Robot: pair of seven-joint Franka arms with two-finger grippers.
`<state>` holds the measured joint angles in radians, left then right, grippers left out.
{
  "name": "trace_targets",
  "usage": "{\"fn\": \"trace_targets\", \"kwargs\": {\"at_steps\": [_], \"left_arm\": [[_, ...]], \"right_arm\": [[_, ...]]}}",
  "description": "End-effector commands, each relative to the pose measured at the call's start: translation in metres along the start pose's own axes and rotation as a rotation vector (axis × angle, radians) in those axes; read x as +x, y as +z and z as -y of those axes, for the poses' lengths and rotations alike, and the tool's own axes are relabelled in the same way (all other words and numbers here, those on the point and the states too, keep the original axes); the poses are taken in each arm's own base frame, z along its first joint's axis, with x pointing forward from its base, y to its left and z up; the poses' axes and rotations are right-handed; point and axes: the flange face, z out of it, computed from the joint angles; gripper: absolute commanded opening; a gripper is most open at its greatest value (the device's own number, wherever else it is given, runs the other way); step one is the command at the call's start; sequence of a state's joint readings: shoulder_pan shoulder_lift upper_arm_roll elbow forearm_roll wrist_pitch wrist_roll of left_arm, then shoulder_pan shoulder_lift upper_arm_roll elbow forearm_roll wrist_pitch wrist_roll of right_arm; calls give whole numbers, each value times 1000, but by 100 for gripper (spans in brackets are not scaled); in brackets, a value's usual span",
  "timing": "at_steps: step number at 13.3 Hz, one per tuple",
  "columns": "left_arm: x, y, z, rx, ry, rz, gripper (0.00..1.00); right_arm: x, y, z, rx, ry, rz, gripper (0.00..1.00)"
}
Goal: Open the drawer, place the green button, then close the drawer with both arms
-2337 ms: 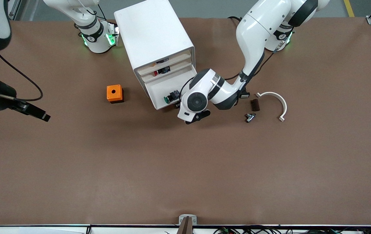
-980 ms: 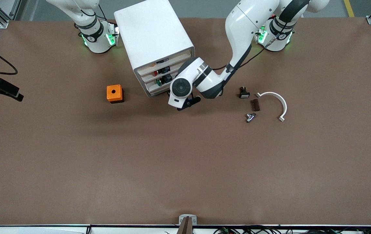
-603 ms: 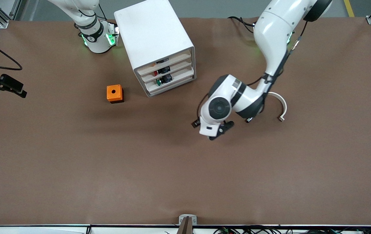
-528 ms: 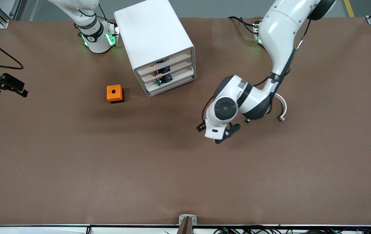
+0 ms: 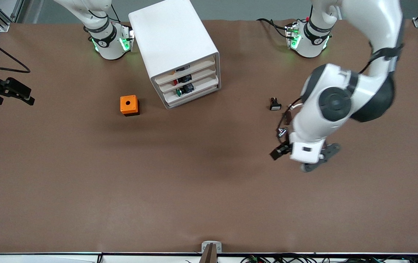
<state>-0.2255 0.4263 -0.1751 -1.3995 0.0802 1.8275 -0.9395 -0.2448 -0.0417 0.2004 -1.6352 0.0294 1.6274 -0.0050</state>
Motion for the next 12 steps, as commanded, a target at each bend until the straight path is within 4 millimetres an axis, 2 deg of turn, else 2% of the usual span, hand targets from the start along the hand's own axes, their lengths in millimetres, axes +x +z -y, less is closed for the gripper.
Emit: {"fn": "trace_targets", "kwargs": {"at_steps": [1, 2, 4, 6, 8, 10, 11, 12], "left_arm": [[8, -43, 38, 24, 84, -20, 100], [15, -56, 51, 22, 101, -27, 100], [14, -77, 66, 32, 160, -29, 100], [27, -109, 105, 36, 223, -36, 100], [27, -131, 134, 51, 330, -19, 100], [18, -153, 156, 65, 405, -17, 100], [13, -166, 174, 68, 415, -25, 100], [5, -171, 185, 69, 432, -29, 100]], "right_arm": [[-3, -7, -1, -16, 1, -7, 100], [-3, -7, -2, -18, 2, -7, 100], [-4, -7, -2, -16, 6, -1, 100], [-4, -7, 0, -16, 3, -6, 100], [-4, -7, -2, -12, 6, -2, 100], [-4, -7, -8, -9, 18, -3, 100], [-4, -6, -9, -9, 18, 1, 100], [-4, -6, -11, -8, 21, 1, 100]]}}
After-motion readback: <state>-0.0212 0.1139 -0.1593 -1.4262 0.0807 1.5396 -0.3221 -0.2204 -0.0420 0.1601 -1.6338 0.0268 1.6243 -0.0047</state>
